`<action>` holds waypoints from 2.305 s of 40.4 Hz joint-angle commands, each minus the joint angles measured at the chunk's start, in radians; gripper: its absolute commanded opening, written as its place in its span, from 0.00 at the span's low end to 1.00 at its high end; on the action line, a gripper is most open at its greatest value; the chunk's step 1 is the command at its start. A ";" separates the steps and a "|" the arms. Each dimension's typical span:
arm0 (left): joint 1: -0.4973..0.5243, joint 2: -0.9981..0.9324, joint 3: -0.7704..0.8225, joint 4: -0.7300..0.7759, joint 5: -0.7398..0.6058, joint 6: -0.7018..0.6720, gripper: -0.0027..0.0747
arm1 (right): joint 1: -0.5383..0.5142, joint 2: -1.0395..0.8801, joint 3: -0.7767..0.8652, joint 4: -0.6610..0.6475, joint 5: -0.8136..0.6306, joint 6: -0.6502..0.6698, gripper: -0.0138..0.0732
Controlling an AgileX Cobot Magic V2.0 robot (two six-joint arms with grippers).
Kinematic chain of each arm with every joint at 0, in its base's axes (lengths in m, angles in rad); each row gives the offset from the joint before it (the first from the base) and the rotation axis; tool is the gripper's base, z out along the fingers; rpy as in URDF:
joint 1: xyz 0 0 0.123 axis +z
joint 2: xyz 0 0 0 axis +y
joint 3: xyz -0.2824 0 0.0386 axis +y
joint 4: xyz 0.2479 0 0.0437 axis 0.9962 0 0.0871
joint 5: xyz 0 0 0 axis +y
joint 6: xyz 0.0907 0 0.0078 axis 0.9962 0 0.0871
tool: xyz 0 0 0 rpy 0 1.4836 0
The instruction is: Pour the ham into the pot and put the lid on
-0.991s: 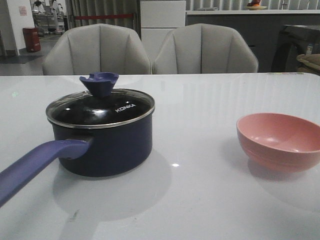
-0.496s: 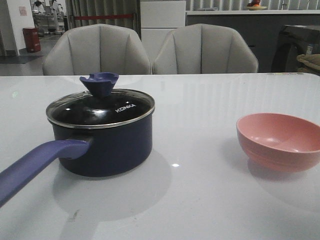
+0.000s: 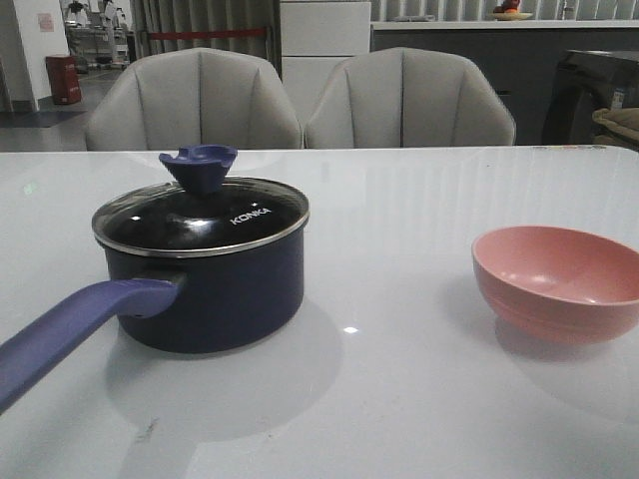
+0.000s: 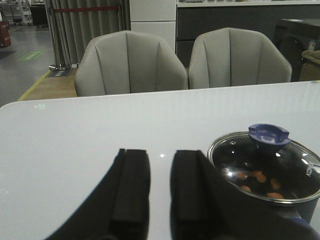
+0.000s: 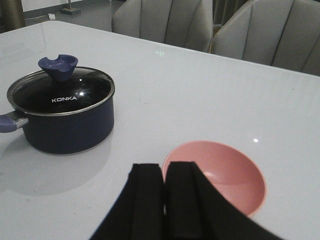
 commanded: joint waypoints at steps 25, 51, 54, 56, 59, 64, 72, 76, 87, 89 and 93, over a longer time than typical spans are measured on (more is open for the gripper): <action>-0.006 0.008 -0.014 -0.012 -0.088 0.000 0.19 | 0.000 0.005 -0.029 0.002 -0.074 -0.008 0.33; 0.097 -0.181 0.288 0.054 -0.239 -0.125 0.19 | 0.000 0.005 -0.029 0.002 -0.074 -0.008 0.33; 0.097 -0.181 0.297 0.073 -0.250 -0.180 0.19 | 0.000 0.005 -0.029 0.002 -0.074 -0.008 0.33; 0.097 -0.181 0.297 0.071 -0.255 -0.180 0.19 | 0.000 0.005 -0.029 0.002 -0.074 -0.008 0.33; 0.097 -0.181 0.297 0.071 -0.261 -0.180 0.19 | 0.000 0.005 -0.029 0.002 -0.074 -0.008 0.33; 0.097 -0.181 0.297 0.069 -0.260 -0.180 0.19 | 0.000 0.005 -0.029 0.002 -0.074 -0.008 0.33; 0.097 -0.181 0.297 0.069 -0.260 -0.180 0.19 | 0.000 0.005 -0.029 0.002 -0.074 -0.008 0.33; 0.097 -0.181 0.297 0.069 -0.260 -0.180 0.19 | 0.000 0.005 -0.029 0.002 -0.074 -0.008 0.33; 0.097 -0.181 0.297 0.069 -0.260 -0.180 0.19 | 0.000 0.005 -0.029 0.002 -0.074 -0.008 0.33; 0.097 -0.181 0.297 0.069 -0.260 -0.180 0.19 | 0.000 0.005 -0.029 0.002 -0.074 -0.008 0.33; 0.097 -0.181 0.297 0.069 -0.260 -0.180 0.19 | 0.000 0.005 -0.029 0.002 -0.074 -0.008 0.33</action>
